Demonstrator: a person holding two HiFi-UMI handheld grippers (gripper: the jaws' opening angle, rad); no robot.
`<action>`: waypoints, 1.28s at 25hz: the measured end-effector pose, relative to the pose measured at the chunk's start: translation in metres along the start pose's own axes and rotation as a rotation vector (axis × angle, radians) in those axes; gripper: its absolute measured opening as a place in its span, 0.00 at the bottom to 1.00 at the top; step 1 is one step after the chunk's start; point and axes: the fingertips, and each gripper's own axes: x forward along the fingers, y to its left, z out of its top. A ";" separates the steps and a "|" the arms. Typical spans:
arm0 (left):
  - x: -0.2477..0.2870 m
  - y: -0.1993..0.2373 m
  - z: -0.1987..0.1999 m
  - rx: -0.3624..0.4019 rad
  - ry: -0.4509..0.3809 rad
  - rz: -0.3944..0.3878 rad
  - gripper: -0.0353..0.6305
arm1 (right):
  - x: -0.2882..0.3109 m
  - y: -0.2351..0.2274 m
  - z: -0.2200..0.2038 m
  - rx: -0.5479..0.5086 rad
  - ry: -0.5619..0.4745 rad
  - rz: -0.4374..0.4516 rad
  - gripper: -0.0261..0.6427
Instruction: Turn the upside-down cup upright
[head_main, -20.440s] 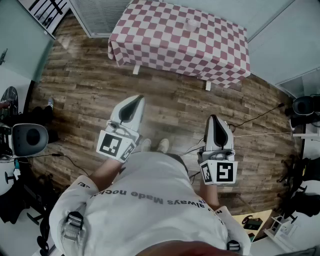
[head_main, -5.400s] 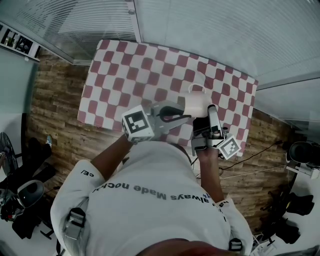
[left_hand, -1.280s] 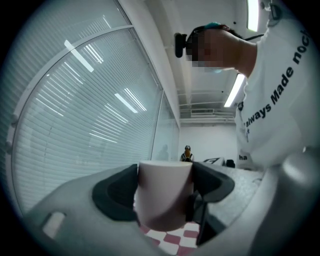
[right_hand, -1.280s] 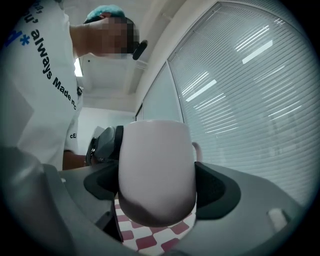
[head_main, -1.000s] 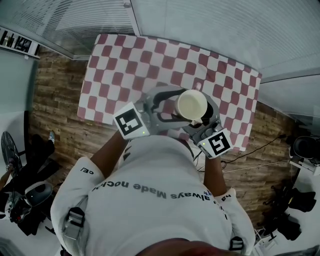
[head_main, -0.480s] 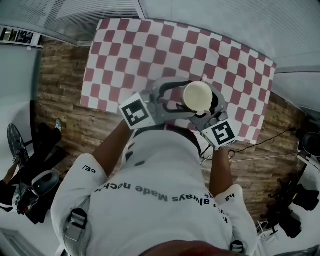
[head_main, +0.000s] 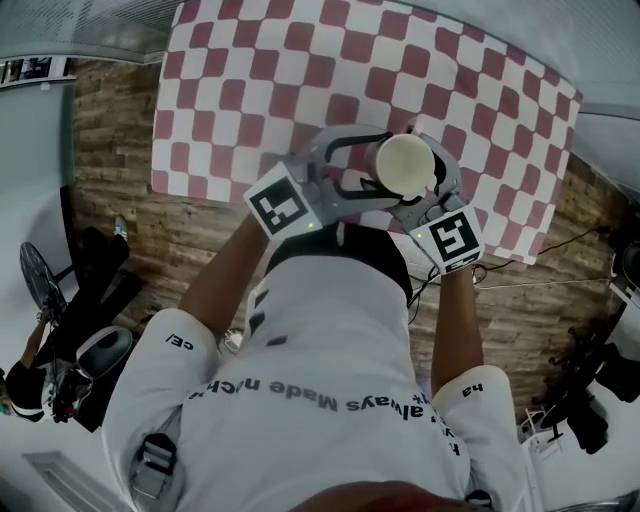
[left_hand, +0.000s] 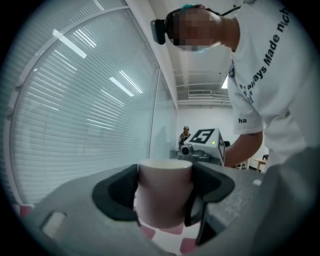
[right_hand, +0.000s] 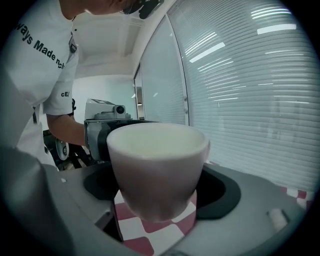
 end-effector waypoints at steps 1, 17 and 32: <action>0.002 0.001 -0.009 0.004 0.008 0.000 0.57 | 0.003 -0.002 -0.009 -0.004 0.013 -0.001 0.70; 0.017 0.015 -0.132 0.019 0.106 0.026 0.57 | 0.043 -0.024 -0.130 -0.028 0.170 -0.005 0.70; 0.016 0.037 -0.186 0.032 0.128 0.057 0.57 | 0.077 -0.041 -0.176 -0.049 0.201 -0.014 0.70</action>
